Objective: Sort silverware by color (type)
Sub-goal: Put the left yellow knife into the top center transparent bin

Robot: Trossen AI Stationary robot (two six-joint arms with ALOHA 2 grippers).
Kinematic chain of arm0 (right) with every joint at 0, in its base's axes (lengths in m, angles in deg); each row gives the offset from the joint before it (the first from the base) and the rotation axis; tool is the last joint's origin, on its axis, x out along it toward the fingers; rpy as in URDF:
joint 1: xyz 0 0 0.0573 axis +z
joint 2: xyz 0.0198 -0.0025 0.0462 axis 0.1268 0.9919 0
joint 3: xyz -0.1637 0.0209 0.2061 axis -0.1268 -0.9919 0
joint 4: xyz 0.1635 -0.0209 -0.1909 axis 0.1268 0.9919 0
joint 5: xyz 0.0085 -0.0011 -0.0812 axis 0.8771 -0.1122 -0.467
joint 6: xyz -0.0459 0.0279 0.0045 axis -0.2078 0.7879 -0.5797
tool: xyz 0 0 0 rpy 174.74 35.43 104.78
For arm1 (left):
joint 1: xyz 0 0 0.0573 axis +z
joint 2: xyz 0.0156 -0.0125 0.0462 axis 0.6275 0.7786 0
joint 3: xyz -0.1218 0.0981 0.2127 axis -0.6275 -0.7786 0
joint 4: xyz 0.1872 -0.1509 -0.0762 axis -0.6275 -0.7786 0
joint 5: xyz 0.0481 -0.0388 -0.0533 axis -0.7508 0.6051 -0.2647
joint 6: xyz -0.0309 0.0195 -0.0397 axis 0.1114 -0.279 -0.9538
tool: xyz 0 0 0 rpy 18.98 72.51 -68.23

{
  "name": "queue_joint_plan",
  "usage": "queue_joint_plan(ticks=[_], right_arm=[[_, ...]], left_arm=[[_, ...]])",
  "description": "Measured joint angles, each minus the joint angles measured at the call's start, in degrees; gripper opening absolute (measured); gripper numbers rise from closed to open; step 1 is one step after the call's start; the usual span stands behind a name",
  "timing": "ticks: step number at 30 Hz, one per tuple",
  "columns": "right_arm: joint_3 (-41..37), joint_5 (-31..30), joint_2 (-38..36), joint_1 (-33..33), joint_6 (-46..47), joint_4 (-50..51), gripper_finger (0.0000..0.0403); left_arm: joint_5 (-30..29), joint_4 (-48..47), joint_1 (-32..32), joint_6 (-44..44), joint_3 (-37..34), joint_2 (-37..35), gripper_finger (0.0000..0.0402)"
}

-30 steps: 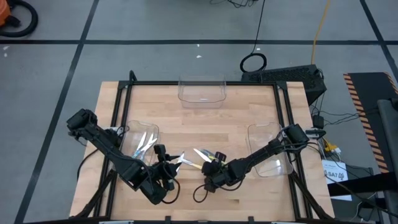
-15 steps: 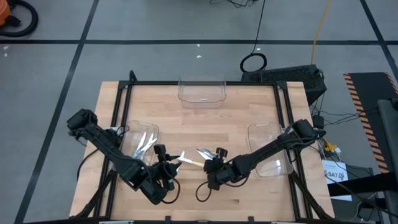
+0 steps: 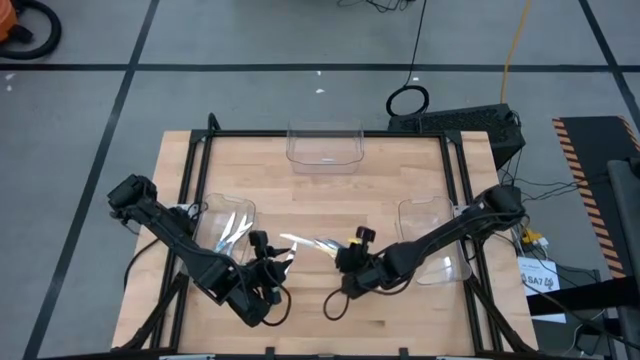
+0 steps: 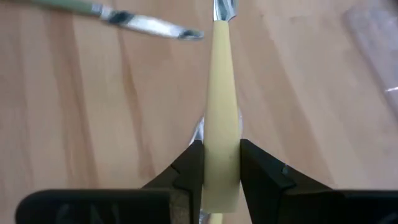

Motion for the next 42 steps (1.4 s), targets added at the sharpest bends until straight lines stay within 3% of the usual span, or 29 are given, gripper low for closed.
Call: queue_joint_plan(ticks=[10, 14, 22, 26, 33, 42], right_arm=[[0.02, -8.27, -3.47, -0.11, -0.88, 6.01, 0.0077], [0.02, -12.16, -4.99, -0.67, -3.23, 6.88, 0.0077], [0.04, -13.75, -7.64, -5.66, -10.91, 6.92, 0.0077], [0.07, -13.64, -8.3, -9.7, -15.72, 7.14, 0.0077], [0.11, -5.19, -8.61, -19.87, -24.47, 6.67, 0.0077], [0.11, 4.75, -8.96, -31.67, -29.14, 5.49, 0.0077]], left_arm=[[0.06, -0.23, 0.0, 9.29, 0.0, 0.0, 0.0145], [2.93, -0.32, 0.1, 13.67, 0.0, 0.0, 0.0145], [3.46, -0.38, 2.02, 18.81, 0.0, 0.0, 0.0145], [4.49, -0.56, 3.05, 17.11, 0.0, 0.0, 0.0145], [11.74, -5.9, 2.67, 1.43, 0.0, 0.0, 0.0145], [5.47, -6.94, -1.84, -5.51, 0.0, 0.0, 0.0145]])
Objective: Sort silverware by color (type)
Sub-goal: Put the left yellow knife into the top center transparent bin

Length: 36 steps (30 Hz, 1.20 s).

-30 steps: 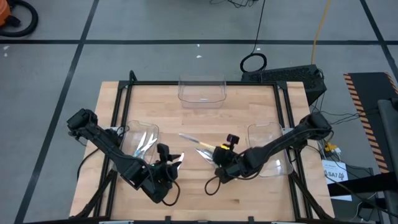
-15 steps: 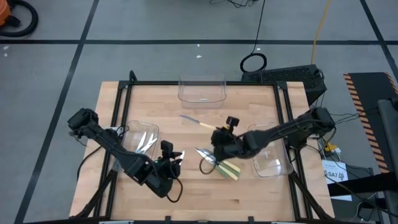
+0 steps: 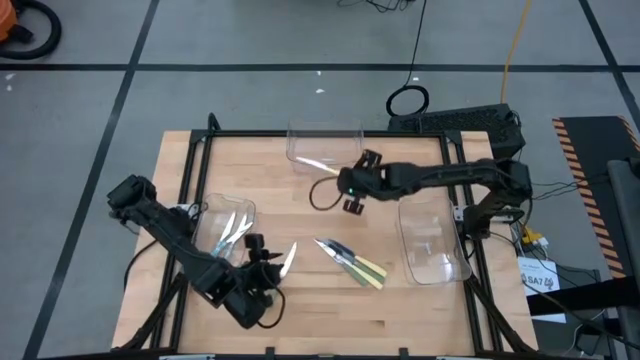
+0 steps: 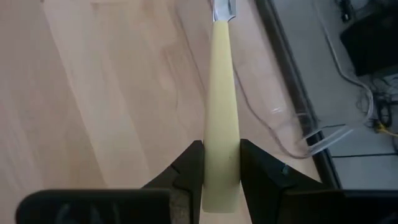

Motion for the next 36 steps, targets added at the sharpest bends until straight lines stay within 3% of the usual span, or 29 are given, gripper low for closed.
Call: queue_joint_plan(ticks=[5, 17, 23, 31, 36], right_arm=[[1.38, 3.08, -0.41, -4.62, -0.7, -0.99, 0.0077], [12.8, 15.45, 0.13, -15.45, -4.73, 1.39, 0.0077], [14.6, 21.5, 2.84, -19.98, -8.18, 4.04, 0.0077], [14.97, 21.68, 1.68, -20.17, -2.99, 7.63, 0.0078], [21.18, 20.56, 1.63, -17.47, -4.08, 13.36, 0.0077]], left_arm=[[-1.22, 0.96, -1.18, -3.57, 0.04, 1.23, 0.0145], [-1.78, 1.19, -1.52, -4.18, 0.02, 8.33, 0.0145], [-2.23, 1.78, -0.24, 0.55, 0.0, 8.21, 0.0145], [-2.23, 2.2, 1.17, 4.89, 0.0, 4.78, 0.0145], [-2.24, 2.5, 3.4, 8.57, 0.0, 1.24, 0.0145]])
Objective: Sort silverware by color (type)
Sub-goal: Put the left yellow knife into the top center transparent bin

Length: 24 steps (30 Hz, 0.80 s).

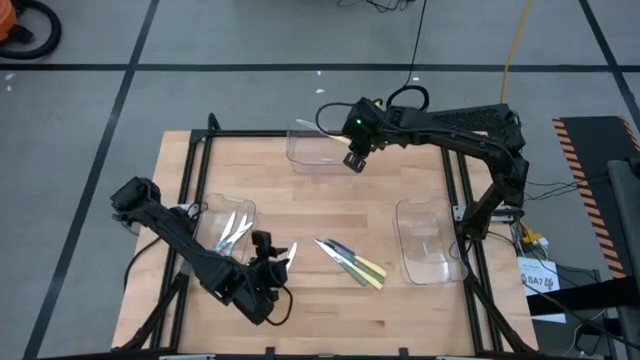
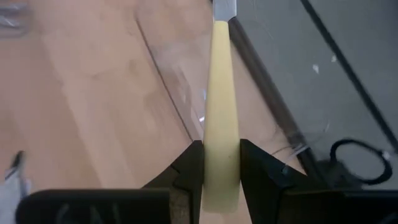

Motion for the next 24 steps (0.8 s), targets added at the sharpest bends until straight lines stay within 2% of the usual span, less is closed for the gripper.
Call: queue_joint_plan(ticks=[6, 11, 13, 15, 17, 19, 21, 24], right_arm=[[12.14, 0.09, 1.11, 1.48, -4.29, 7.68, 0.0077], [17.99, 0.05, 2.39, -1.04, -6.02, 11.74, 0.0077], [18.51, 0.21, 2.89, -2.22, -6.85, 12.92, 0.0077], [18.51, 3.14, 3.72, -3.58, -8.0, 12.75, 0.0077], [18.51, 6.72, 4.87, -4.78, -8.6, 12.7, 0.0077], [18.51, 7.62, 6.08, -5.48, -8.99, 12.56, 0.0077], [18.51, 7.49, 7.46, -5.77, -9.77, 12.53, 0.0077], [18.1, 7.52, 9.58, -5.79, -10.74, 12.18, 0.0077]], left_arm=[[-0.19, 1.36, 4.38, 8.33, 0.0, -4.31, 0.0145], [0.85, 5.26, 10.44, 21.0, 0.0, -8.1, 0.0145], [5.55, 9.39, 14.28, 27.14, 0.0, -10.22, 0.0145], [13.39, 13.24, 18.64, 31.95, 0.0, -12.27, 0.0145], [21.5, 15.65, 23.36, 33.34, 0.0, -13.99, 0.0145], [27.43, 17.13, 27.14, 32.18, -0.08, -14.99, 0.0145], [29.13, 18.85, 28.72, 31.19, -2.59, -16.2, 0.0145], [29.94, 27.86, 29.1, 31.09, -11.12, -18.61, 0.0145]])
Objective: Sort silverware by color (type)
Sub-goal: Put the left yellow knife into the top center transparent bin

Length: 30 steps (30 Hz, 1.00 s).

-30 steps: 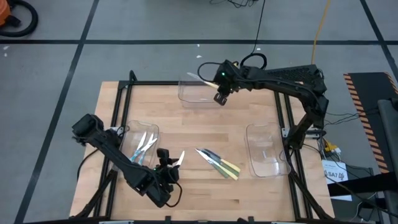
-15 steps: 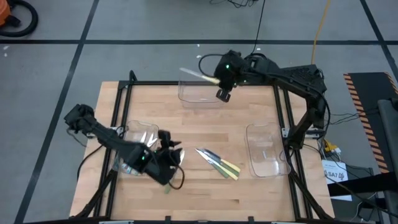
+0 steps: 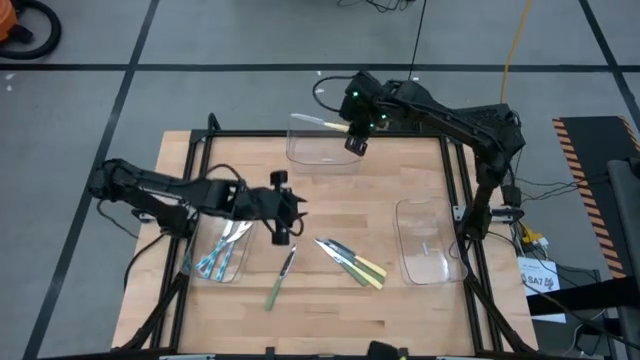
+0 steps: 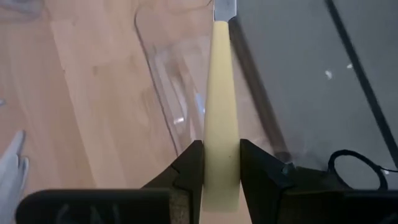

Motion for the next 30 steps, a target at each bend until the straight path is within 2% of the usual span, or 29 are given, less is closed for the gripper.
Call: queue_joint_plan(ticks=[3, 6, 12, 18, 25, 30], right_arm=[[-0.73, -0.08, 2.07, 0.08, -0.56, 0.13, 0.0077], [-1.3, -0.32, 4.64, -0.03, -0.15, 0.14, 0.0077], [-1.8, -4.69, 9.53, -0.29, 1.58, 0.82, 0.0077], [-1.8, -4.67, 11.98, -0.28, 2.03, -1.99, 0.0077], [-1.8, -4.73, 16.43, -0.79, 1.69, -4.86, 0.0078], [-1.8, -4.81, 18.23, -0.81, 1.79, -4.94, 0.0095]], left_arm=[[-0.01, 11.67, -0.12, -2.41, -9.1, -2.32, 0.0145], [-1.0, 17.47, -0.82, -5.39, -13.81, -3.64, 0.0145], [-5.26, 14.41, -4.86, -8.61, -14.65, -3.56, 0.0145], [-12.21, 12.51, -8.12, -8.02, -14.56, -5.53, 0.0145], [-12.84, 11.01, -8.95, -9.04, -14.63, -6.3, 0.0145], [-12.84, 10.73, -9.11, -10.03, -14.63, -6.3, 0.0145]])
